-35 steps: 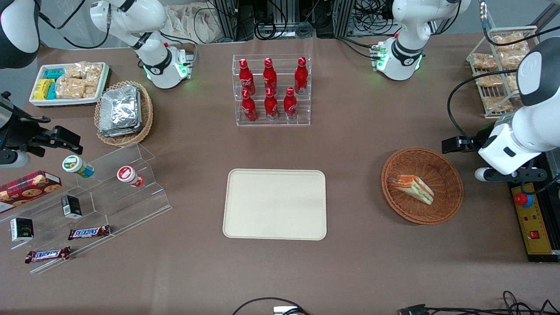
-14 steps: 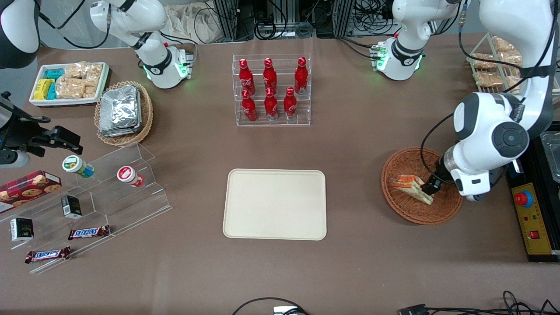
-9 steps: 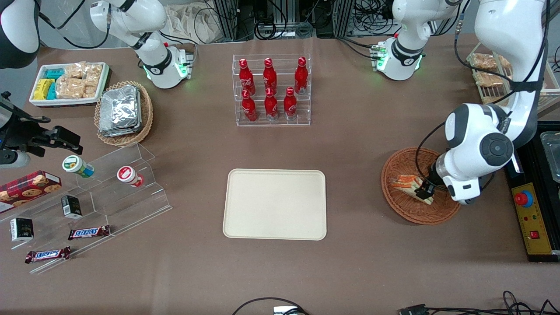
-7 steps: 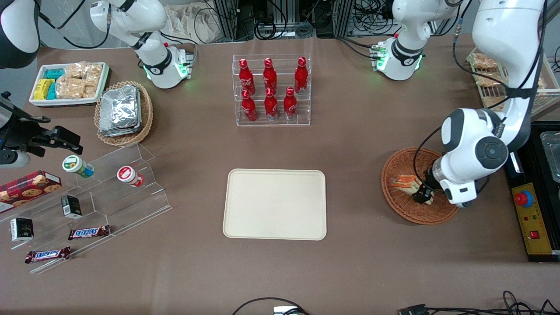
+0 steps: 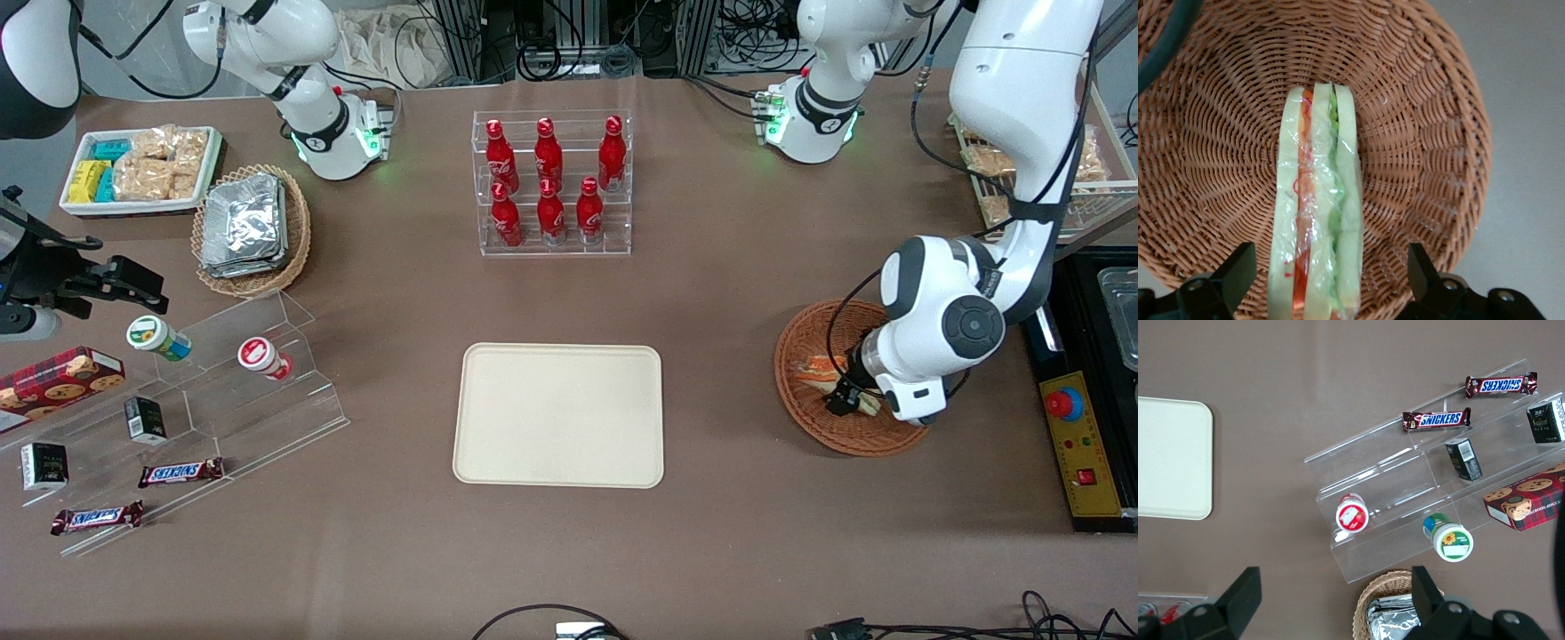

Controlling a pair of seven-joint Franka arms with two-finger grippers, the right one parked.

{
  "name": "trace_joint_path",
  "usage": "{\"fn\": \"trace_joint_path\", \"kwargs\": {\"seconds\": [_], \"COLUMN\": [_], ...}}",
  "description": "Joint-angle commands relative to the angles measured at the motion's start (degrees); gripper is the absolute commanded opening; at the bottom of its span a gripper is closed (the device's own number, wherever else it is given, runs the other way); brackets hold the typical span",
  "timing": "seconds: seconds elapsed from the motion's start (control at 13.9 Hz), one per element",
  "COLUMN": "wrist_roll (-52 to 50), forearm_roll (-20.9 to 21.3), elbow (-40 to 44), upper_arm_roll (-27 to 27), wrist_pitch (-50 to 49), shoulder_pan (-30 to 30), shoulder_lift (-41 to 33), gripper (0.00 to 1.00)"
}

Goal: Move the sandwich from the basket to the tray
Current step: 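Close the left gripper on the sandwich and lift it, then carry the held sandwich over the cream tray with the left gripper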

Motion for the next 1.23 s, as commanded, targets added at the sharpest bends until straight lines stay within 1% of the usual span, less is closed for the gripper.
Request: {"fn": "trace_joint_path", "kwargs": {"seconds": [0.0, 0.07, 0.14, 0.22, 0.36, 0.51, 0.65, 0.87, 0.94, 1.01, 1.15], "wrist_roll": [-1.41, -1.15, -0.98, -0.89, -0.63, -0.27, -0.27, 1.38, 3.31, 7.94, 22.07], "forearm_roll": [2.0, 2.09, 2.53, 3.32, 5.25, 5.35, 5.35, 5.35, 5.43, 5.96, 6.23], "elbow": [0.64, 0.73, 1.25, 2.3, 5.81, 9.76, 14.07, 21.09, 23.03, 24.18, 25.85], "upper_arm_roll": [-0.09, -0.09, -0.09, -0.09, -0.61, -1.84, -4.9, -11.84, -14.13, -16.76, -21.68], "wrist_pitch": [0.6, 0.34, -0.01, -0.88, -6.31, -11.85, -16.51, -21.45, -22.15, -22.07, -21.37], "shoulder_pan": [-0.11, -0.11, -0.11, -0.11, -0.11, -0.11, -0.11, -0.11, -0.11, -0.11, -0.11], "shoulder_lift": [0.67, 0.49, 0.32, 0.4, 0.58, 0.32, 0.05, 0.4, 0.49, 0.67, 3.81], "gripper": [0.51, 0.06, 0.0, 0.0, 0.0, 0.0, 0.0, 0.0, 0.0, 0.0, 0.0]}}
